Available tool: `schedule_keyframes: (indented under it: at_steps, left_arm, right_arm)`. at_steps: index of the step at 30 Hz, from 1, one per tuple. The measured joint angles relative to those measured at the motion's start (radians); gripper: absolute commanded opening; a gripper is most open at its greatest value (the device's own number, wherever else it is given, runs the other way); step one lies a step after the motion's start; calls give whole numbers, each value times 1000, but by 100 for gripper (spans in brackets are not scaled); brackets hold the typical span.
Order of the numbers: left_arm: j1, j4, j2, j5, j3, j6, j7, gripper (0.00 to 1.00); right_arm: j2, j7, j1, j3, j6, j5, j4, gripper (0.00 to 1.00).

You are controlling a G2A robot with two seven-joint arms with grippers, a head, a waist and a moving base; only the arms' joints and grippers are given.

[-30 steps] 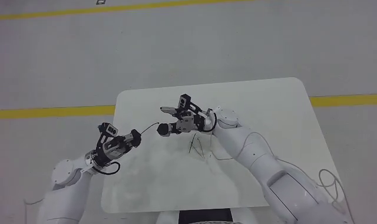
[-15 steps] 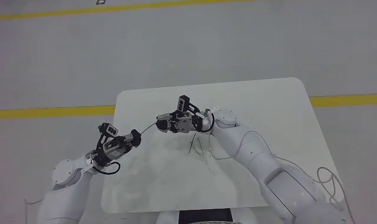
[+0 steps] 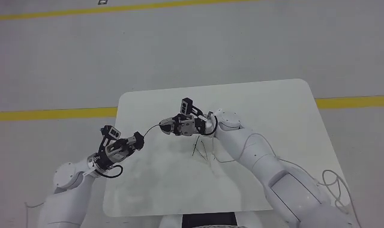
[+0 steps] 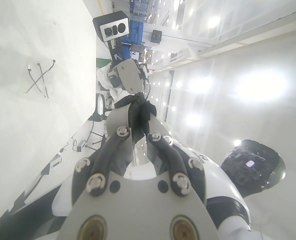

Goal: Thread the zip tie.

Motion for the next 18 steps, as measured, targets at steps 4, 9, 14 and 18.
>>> schedule_keyframes:
  at_steps: [4,9,14,18]
  left_arm:
    - [3,-1,1,-12,2,-2,9,100]
    - [5,-8,0,-42,0,-9,38,100]
    - [9,-19,-4,-72,3,-22,87,100]
    - [10,-27,-5,-80,8,-25,103,100]
  right_arm:
    - [0,-12,-1,0,-9,-11,-2,0]
    - [1,-52,-9,7,-54,-26,-14,0]
    - [3,-77,-23,17,-85,-27,-32,0]
    - [3,-86,-34,18,-87,-31,-48,0]
